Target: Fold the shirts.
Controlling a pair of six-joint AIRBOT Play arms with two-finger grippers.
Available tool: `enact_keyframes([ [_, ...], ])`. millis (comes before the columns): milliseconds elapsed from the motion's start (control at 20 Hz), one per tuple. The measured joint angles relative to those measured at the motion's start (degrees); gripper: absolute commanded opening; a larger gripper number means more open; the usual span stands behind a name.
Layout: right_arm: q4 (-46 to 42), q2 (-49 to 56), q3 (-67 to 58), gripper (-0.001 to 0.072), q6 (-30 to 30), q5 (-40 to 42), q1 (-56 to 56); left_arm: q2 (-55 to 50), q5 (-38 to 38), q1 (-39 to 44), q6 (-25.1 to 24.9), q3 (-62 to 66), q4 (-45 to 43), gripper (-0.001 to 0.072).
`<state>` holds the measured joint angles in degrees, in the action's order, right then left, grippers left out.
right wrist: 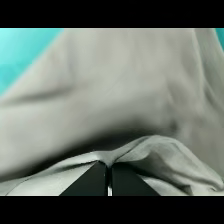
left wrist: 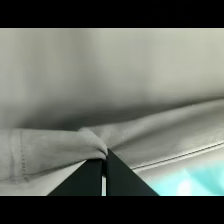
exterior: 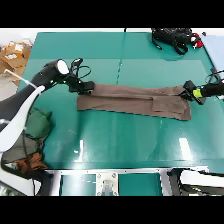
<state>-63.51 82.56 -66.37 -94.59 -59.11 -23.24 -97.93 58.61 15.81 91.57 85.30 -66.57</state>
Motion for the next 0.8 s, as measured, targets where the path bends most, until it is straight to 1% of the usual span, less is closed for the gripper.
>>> enact_keyframes([
  [50,1.0,2.6,-1.5,0.0337,0.7,1.5,0.2,-1.9,-1.6,0.0,-0.2,2.0,0.2,0.0032],
  [100,1.7,4.6,-3.0,0.0463,1.4,2.7,0.2,-3.2,-2.8,-0.1,-0.2,3.6,0.2,0.0033],
  [200,2.8,7.3,-6.2,0.0474,3.7,3.1,-0.7,-4.7,-4.7,-0.7,-0.3,6.8,0.5,0.0034],
  [250,3.2,8.2,-8.1,0.0514,5.2,2.6,-1.9,-5.3,-4.6,-1.4,-0.4,8.2,0.5,0.0488],
  [300,3.3,8.8,-9.7,0.0554,6.6,1.1,-3.1,-5.6,-3.9,-2.1,-0.4,9.5,0.4,0.0645],
  [350,3.5,9.3,-11.1,0.0554,8.0,-1.0,-4.7,-5.8,-2.6,-3.0,-0.4,10.5,0.5,0.0652],
  [400,3.6,9.5,-12.2,0.0599,9.2,-2.5,-6.4,-6.1,-1.0,-3.8,-0.2,11.1,0.5,0.0652],
  [700,3.3,12.2,-14.7,0.0616,15.5,-10.6,-16.7,-6.5,7.4,-7.8,0.2,12.8,0.6,0.0652],
  [750,3.3,13.2,-14.8,0.0673,16.5,-11.9,-17.7,-6.5,8.7,-8.1,0.3,12.8,0.6,0.0651],
  [800,3.5,14.4,-15.0,0.0688,17.4,-13.2,-18.4,-6.6,9.5,-8.2,0.3,12.9,0.9,0.0652],
])
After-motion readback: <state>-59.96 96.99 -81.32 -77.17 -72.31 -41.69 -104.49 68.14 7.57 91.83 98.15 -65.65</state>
